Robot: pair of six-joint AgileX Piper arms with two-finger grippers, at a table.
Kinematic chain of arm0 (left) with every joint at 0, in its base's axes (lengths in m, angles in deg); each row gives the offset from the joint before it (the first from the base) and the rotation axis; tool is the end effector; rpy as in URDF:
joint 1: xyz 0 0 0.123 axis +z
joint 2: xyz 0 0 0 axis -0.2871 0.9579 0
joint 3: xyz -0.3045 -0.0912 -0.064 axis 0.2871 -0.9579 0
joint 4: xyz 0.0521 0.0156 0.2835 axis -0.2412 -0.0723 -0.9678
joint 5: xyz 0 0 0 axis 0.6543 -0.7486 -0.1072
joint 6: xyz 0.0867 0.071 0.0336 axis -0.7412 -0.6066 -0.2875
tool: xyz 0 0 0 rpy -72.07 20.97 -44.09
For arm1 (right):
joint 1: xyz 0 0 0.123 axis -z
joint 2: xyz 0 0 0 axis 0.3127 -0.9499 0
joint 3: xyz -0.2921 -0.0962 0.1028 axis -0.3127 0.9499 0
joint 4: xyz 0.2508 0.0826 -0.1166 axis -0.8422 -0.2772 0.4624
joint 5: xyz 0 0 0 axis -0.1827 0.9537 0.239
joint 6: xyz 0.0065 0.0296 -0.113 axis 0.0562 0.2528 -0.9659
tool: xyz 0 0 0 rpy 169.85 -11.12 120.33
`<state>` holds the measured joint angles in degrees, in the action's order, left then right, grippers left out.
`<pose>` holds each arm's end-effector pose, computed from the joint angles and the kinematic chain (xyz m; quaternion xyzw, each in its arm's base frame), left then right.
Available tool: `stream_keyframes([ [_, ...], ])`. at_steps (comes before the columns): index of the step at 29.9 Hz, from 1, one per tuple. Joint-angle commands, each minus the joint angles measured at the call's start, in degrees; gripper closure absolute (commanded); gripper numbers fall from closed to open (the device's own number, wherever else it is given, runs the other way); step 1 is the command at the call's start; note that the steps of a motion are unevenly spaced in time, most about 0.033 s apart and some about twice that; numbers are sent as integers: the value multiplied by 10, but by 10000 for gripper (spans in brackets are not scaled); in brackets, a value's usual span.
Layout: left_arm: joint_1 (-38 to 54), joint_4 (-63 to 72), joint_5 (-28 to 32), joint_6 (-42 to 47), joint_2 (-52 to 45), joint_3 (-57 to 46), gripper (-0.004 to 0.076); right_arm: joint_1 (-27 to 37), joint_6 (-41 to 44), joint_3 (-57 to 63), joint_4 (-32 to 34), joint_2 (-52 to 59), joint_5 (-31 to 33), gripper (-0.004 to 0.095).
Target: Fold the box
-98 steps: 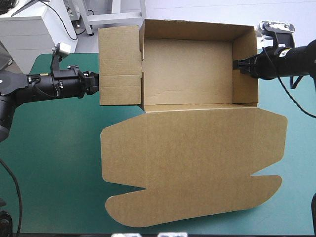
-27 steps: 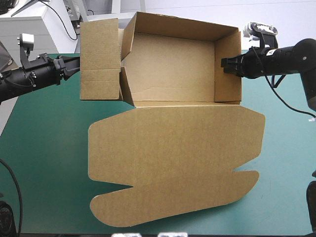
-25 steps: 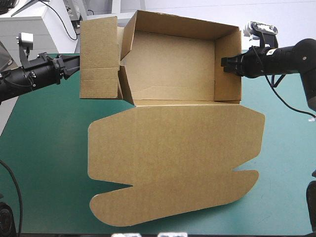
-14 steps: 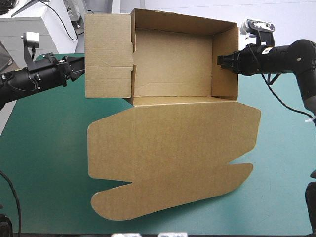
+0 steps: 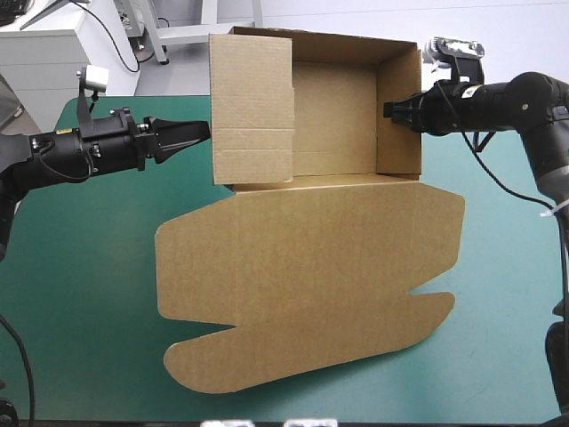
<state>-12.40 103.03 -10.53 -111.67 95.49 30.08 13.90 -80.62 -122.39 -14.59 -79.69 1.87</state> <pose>0.2969 -0.0858 0.4979 0.1630 0.7362 -0.5153 0.4072 0.3972 0.0799 0.4714 -0.0699 0.8813 0.2388 0.4017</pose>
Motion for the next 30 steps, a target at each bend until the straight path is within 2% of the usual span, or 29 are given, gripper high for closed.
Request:
stream_keyframes([
  [1,-5,17,-26,5,-17,16,731,-1,3,-17,-33,23,-34,925],
  [13,-5,-17,-26,5,-17,16,724,-41,14,-17,-1,20,-60,925],
  [15,-5,-35,-27,5,-17,16,682,-43,15,-17,4,20,-62,925],
  [17,-5,-42,-31,24,-17,16,601,-45,23,-17,23,20,-62,925],
  [20,-5,-42,-35,40,-17,16,420,-45,30,-16,39,18,-56,925],
  [23,-5,-43,-35,64,-17,16,274,-45,30,-16,40,14,-54,925],
  [25,-5,-51,-35,66,-17,16,223,-46,30,-16,40,13,-54,925],
  [30,-9,-70,-35,74,-17,16,215,-46,33,-16,43,9,-56,922],
])
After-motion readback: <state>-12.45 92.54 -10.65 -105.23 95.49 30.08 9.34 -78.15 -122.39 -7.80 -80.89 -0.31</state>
